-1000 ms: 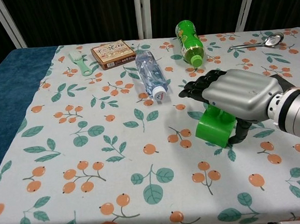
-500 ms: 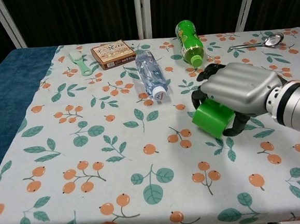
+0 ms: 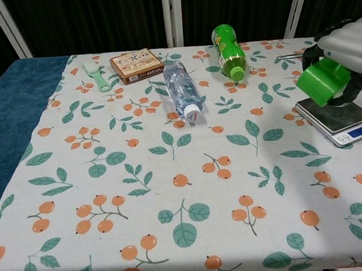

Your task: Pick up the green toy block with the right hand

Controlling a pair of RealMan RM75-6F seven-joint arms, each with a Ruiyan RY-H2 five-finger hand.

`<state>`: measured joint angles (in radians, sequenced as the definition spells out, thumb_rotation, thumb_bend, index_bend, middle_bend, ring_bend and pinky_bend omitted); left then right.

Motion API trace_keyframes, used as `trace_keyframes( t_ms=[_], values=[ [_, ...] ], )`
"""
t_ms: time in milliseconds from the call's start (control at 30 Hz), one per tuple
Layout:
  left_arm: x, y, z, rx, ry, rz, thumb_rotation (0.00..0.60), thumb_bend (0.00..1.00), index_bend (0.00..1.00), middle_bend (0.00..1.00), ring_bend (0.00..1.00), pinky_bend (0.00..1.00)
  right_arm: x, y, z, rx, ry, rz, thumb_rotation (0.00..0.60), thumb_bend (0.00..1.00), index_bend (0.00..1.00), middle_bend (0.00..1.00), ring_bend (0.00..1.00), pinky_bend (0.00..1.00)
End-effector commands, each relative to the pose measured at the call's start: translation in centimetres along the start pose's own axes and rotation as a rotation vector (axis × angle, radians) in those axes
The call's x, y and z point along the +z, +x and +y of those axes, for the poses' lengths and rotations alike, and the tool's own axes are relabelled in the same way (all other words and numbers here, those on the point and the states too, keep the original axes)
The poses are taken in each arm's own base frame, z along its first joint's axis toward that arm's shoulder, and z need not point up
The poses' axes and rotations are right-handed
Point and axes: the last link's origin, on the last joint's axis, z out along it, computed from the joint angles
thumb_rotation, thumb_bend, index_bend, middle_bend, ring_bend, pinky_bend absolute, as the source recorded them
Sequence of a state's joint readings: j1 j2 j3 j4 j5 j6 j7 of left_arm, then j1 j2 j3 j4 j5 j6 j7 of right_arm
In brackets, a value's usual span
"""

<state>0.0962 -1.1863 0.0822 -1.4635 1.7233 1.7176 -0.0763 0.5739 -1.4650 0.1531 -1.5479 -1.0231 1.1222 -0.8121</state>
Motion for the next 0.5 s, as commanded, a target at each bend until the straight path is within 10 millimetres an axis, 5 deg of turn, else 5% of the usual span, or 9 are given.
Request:
trace_keyframes(
  t_ms=[33,333,500],
  values=[
    [0.1,-0.1,0.1,0.002,-0.005,-0.003,0.600,0.06,0.04,0.03,0.00,0.00,0.4,-0.9,0.6,0.005,-0.032,-0.044,0.600,0.16,0.45,0.44,0.10,0.00],
    [0.3,-0.1,0.3,0.003,-0.012,-0.010,0.600,0.06,0.04,0.03,0.00,0.00,0.6,-1.8,1.4,0.017,-0.071,-0.141,0.600,0.12,0.40,0.43,0.09,0.00],
    [0.3,-0.1,0.4,0.002,-0.012,-0.007,0.600,0.06,0.04,0.03,0.00,0.00,0.4,-1.9,1.6,0.022,-0.072,-0.187,0.600,0.04,0.20,0.34,0.07,0.00]
  ],
)
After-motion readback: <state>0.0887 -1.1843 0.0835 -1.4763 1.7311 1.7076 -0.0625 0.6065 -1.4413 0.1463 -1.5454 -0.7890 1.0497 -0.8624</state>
